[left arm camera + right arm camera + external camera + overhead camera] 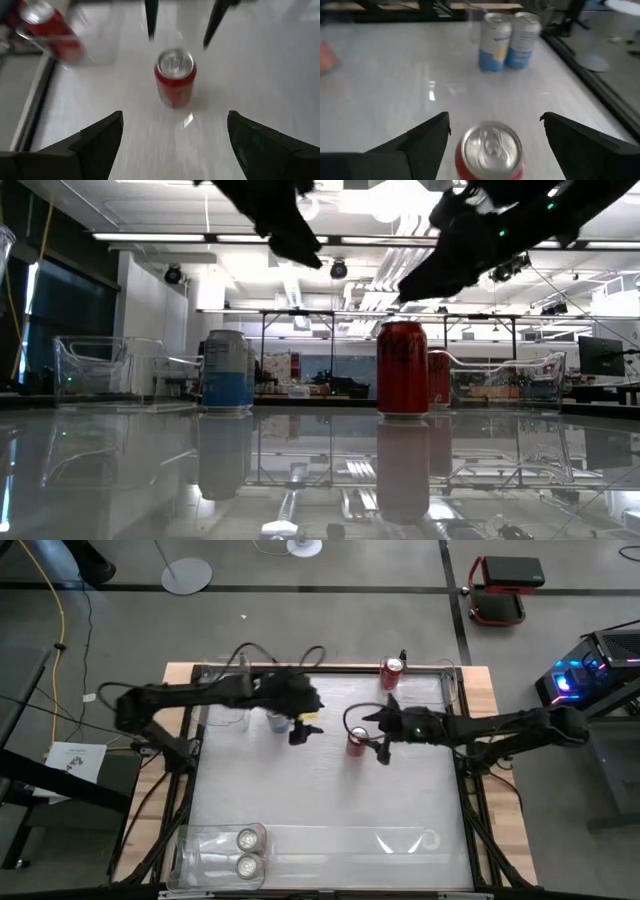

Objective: Sort soda cans
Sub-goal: Put the left red/black soda can into the right transparent bin

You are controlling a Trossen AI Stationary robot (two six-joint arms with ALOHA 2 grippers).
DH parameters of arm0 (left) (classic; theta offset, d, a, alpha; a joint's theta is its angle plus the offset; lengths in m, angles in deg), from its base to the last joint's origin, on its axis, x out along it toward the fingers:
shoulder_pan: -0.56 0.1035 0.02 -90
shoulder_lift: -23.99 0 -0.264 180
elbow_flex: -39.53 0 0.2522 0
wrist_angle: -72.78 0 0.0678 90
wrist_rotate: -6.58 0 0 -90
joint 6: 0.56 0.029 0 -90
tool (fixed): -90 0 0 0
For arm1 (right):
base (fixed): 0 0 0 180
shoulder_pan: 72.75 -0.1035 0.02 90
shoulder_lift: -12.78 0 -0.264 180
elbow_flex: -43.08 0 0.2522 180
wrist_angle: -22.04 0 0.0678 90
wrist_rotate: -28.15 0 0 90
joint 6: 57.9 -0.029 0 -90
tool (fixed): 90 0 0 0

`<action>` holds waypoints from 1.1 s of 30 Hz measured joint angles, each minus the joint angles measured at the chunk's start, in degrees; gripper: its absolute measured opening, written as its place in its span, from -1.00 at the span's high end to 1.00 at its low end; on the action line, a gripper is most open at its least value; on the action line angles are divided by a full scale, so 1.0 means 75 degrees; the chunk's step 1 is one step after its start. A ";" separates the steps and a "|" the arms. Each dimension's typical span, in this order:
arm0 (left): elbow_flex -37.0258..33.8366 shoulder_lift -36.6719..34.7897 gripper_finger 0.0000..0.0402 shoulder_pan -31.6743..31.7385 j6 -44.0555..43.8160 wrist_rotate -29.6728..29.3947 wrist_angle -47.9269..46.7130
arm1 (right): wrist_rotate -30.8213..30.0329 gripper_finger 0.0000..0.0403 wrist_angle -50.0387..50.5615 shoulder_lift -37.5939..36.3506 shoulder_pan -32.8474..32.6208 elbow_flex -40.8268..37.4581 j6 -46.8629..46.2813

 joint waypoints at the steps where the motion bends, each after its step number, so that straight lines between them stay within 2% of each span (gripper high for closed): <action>1: -0.0399 -0.0307 -0.67 -0.0091 -0.0124 -0.0148 0.0437 | 0.0313 -0.57 -0.0169 0.0152 0.0163 0.0000 0.0031; 6: -0.1906 -0.1351 -0.67 -0.0549 -0.0495 -0.0785 0.1984 | 0.1211 -0.57 -0.0580 0.0856 0.0518 0.0000 0.0380; 12: -0.2758 -0.1821 -0.67 -0.0967 -0.1102 -0.1355 0.2395 | 0.1167 -0.57 -0.0608 0.1305 0.0522 0.0000 0.0458; 19: -0.3171 -0.1824 -0.67 -0.1184 -0.1189 -0.1606 0.2803 | 0.1005 -0.57 -0.0935 0.1816 0.0534 0.0024 0.0463; 26: -0.3196 -0.1819 -0.67 -0.1234 -0.1334 -0.1612 0.2851 | 0.1001 -0.57 -0.0880 0.1884 0.0534 0.0026 0.0364; 33: -0.3196 -0.1819 -0.67 -0.1265 -0.1381 -0.1622 0.2851 | 0.0921 -0.39 -0.0527 0.1875 0.0525 0.0038 0.0269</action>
